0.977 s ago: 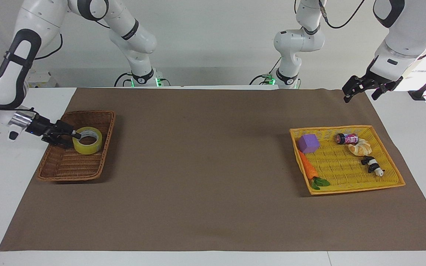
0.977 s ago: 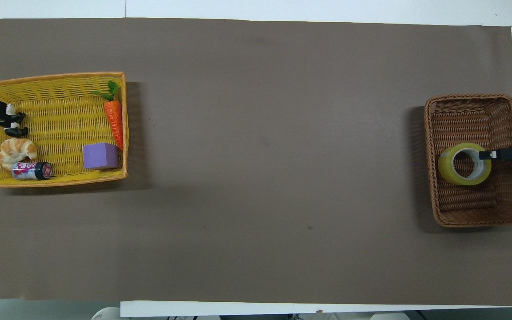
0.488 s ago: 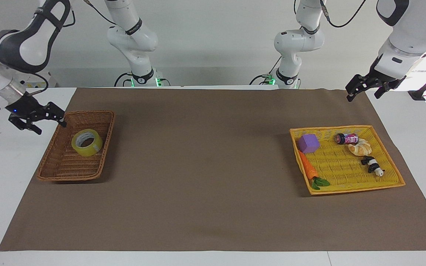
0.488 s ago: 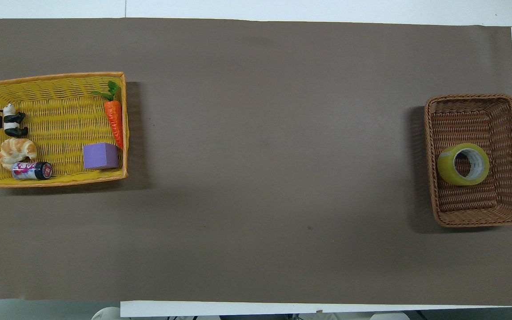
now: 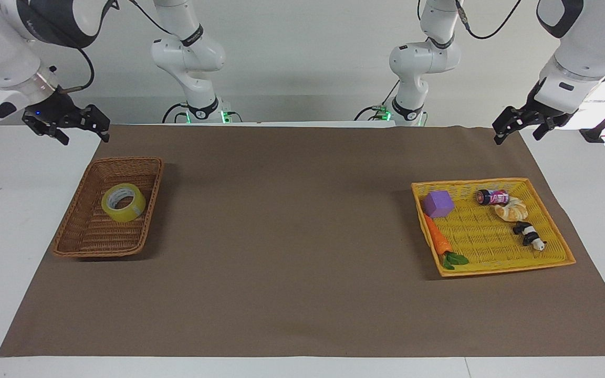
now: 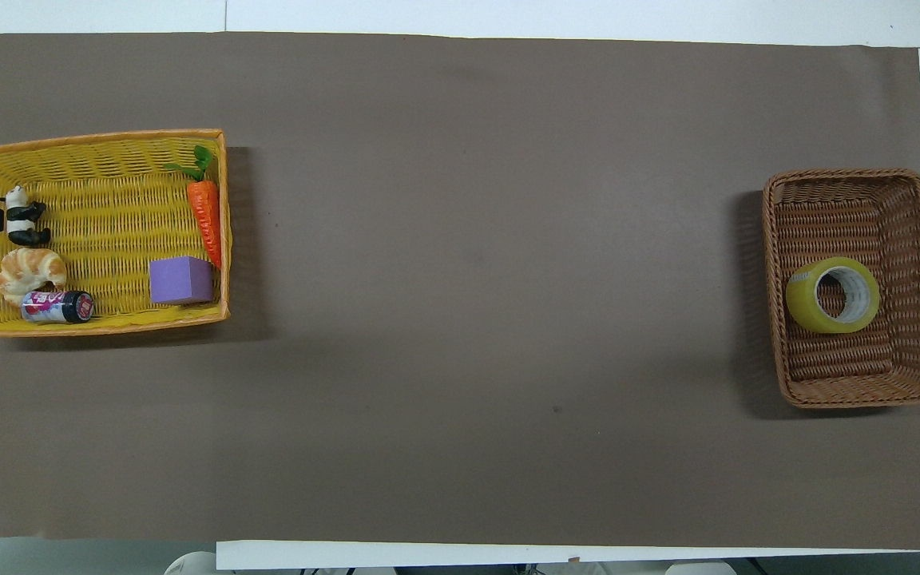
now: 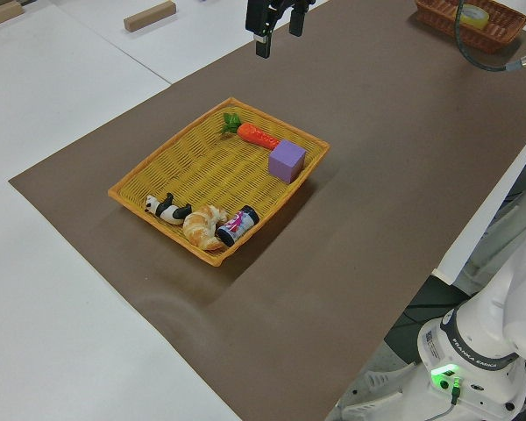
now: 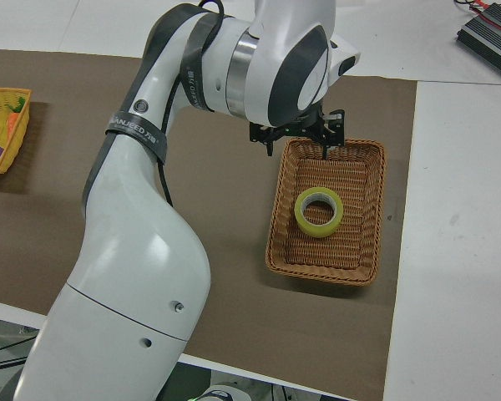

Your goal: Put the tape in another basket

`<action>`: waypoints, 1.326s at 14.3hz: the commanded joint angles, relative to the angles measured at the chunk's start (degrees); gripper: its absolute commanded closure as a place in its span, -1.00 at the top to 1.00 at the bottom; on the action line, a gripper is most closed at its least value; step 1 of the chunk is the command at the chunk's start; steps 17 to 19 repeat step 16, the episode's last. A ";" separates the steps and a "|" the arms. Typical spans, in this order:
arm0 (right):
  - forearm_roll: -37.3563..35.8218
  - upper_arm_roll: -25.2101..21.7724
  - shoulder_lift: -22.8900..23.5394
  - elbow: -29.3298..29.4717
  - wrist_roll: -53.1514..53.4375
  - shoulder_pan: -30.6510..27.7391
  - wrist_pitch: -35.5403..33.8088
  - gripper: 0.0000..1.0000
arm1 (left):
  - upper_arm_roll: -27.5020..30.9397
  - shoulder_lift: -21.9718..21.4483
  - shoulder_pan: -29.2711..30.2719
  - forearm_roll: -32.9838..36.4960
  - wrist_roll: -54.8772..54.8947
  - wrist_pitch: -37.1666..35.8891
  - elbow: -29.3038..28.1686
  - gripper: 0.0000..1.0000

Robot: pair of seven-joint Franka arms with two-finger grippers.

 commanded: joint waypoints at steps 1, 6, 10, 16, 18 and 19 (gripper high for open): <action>-0.39 0.39 1.34 1.82 1.39 0.18 -1.96 1.00 | -0.86 -1.05 0.45 -0.29 0.30 0.12 -1.40 1.00; -1.18 -2.15 -1.91 -0.74 5.43 5.72 -0.03 1.00 | -0.94 -1.14 0.36 -0.91 0.30 0.29 -1.75 1.00; -1.27 -2.33 -4.12 -2.94 5.70 5.90 0.50 1.00 | -0.86 -1.14 0.45 -1.96 0.13 0.38 -1.84 1.00; -2.93 -2.33 -4.20 -2.85 5.61 5.72 0.68 1.00 | -0.15 -1.40 2.38 -1.96 -0.14 -0.41 -2.10 1.00; -2.93 -2.33 -4.20 -2.85 5.61 5.72 0.68 1.00 | -0.15 -1.40 2.38 -1.96 -0.14 -0.41 -2.10 1.00; -2.93 -2.33 -4.20 -2.85 5.61 5.72 0.68 1.00 | -0.15 -1.40 2.38 -1.96 -0.14 -0.41 -2.10 1.00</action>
